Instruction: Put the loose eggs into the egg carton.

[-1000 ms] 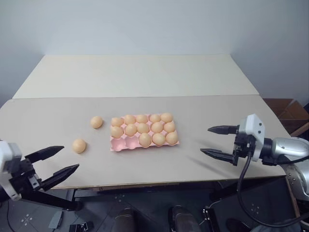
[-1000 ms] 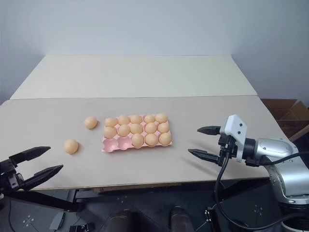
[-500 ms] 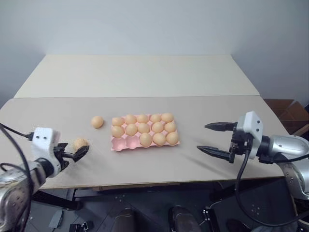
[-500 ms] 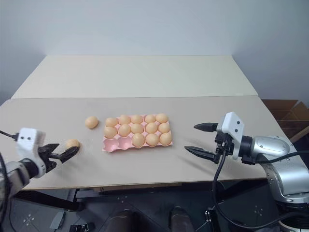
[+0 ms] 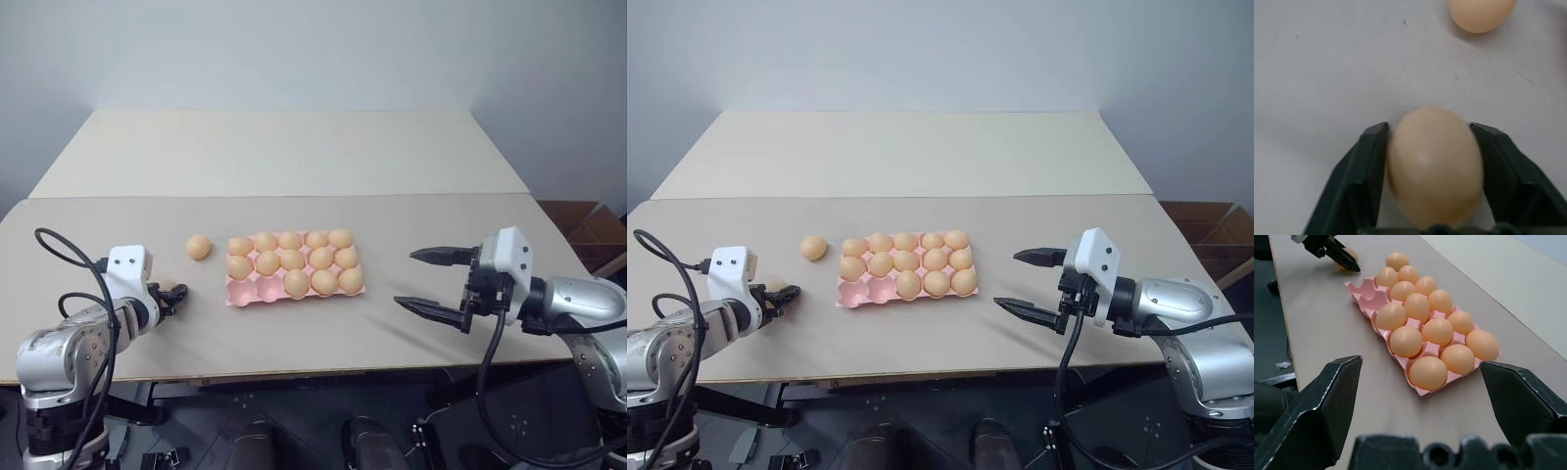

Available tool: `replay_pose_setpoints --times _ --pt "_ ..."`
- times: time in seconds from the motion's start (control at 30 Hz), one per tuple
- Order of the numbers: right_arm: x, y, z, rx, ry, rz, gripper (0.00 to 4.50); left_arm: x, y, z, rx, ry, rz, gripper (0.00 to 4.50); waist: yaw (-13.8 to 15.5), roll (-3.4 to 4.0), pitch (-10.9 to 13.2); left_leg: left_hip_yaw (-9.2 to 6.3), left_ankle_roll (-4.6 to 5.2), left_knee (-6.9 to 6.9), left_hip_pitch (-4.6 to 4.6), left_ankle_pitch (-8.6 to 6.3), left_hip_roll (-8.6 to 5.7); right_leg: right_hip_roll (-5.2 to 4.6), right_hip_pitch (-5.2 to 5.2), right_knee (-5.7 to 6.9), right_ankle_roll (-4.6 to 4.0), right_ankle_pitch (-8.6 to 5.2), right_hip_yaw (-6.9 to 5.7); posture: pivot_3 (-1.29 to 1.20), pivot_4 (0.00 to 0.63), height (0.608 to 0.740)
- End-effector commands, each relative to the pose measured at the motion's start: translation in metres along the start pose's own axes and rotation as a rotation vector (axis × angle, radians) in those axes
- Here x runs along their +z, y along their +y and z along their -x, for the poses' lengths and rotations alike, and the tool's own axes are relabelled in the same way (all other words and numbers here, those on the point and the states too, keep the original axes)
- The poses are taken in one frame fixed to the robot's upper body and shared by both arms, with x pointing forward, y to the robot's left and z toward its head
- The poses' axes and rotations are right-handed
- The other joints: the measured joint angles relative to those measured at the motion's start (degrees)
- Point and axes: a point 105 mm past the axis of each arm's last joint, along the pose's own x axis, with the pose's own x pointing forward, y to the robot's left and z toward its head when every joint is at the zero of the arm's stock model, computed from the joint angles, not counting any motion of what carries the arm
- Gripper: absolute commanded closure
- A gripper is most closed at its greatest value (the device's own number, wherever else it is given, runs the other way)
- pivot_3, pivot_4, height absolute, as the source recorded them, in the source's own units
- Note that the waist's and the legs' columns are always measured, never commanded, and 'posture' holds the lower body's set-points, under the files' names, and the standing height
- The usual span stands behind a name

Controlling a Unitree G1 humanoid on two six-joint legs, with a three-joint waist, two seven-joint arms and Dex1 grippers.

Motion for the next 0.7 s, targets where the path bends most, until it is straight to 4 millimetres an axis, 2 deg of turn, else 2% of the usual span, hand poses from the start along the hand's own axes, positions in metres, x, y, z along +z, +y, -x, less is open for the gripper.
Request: replay_pose_setpoints --times 0.03,0.2,0.37,0.53,0.7 --pt "0.009 0.001 0.003 0.006 -0.029 0.035 0.00 0.018 -0.012 0.010 -0.066 -0.081 -0.091 2.49 0.00 0.00 0.00 0.01 0.00 0.00 -0.01 0.00 0.00 0.00 0.00 0.00 0.00 0.00 0.00 0.00 0.150 0.740" --pt "0.020 0.010 0.006 0.103 -0.087 -0.003 0.00 0.043 -0.044 0.035 -0.301 -0.192 -0.255 2.49 0.00 -0.02 0.01 0.00 0.00 0.00 -0.05 0.00 0.01 -0.01 -0.03 -0.03 -0.01 0.00 -0.01 0.00 0.150 0.740" --pt "0.021 0.016 0.006 0.157 -0.092 0.004 0.00 0.046 -0.091 0.051 -0.598 -0.235 -0.418 2.49 0.17 -0.02 0.01 0.05 0.00 0.00 -0.03 0.00 0.00 -0.03 -0.01 -0.04 -0.02 -0.01 0.00 0.00 0.150 0.740" --pt "0.020 0.019 0.004 0.161 -0.086 0.002 0.00 0.033 -0.126 0.040 -0.731 -0.203 -0.499 2.49 0.56 -0.02 0.01 0.05 0.00 0.01 -0.05 0.00 -0.03 -0.02 -0.01 -0.04 0.00 -0.01 0.00 0.00 0.150 0.740" --pt "0.021 0.024 0.004 0.143 -0.090 0.008 0.00 0.032 -0.138 0.028 -0.745 -0.199 -0.501 2.49 0.45 -0.02 0.01 0.03 0.01 0.00 -0.09 0.00 -0.02 0.01 -0.04 -0.06 0.02 -0.02 0.01 0.00 0.150 0.740"
